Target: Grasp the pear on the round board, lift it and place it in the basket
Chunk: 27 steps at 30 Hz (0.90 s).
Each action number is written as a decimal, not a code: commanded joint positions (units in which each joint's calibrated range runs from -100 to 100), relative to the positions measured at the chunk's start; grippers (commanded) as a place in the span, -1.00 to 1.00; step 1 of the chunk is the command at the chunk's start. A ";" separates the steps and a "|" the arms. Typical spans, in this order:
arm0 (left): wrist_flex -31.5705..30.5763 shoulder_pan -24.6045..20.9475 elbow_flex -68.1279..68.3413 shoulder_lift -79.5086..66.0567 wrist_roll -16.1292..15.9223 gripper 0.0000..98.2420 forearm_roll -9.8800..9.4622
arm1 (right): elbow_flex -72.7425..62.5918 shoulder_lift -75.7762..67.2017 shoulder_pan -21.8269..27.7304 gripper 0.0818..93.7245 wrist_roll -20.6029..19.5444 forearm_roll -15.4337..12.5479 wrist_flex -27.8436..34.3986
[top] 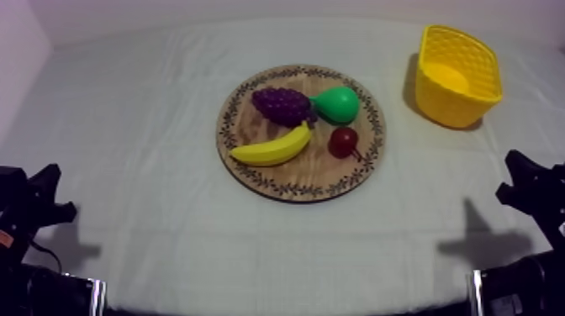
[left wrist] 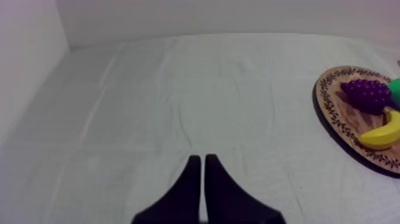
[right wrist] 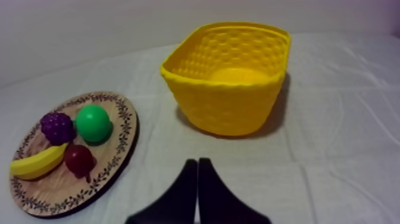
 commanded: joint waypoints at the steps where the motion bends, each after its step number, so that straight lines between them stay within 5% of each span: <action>1: -1.70 -6.77 -0.45 0.26 10.92 -1.00 -2.03 | -0.22 4.24 9.42 -0.99 3.69 -1.15 2.51; 18: -1.70 -6.77 -0.45 0.26 10.91 -1.00 -2.03 | -0.22 4.24 9.42 -0.99 3.87 -1.15 2.51; 27: -1.70 -6.77 -0.45 0.26 10.91 -1.00 -2.03 | -0.22 4.24 9.42 -0.99 8.95 -1.15 2.51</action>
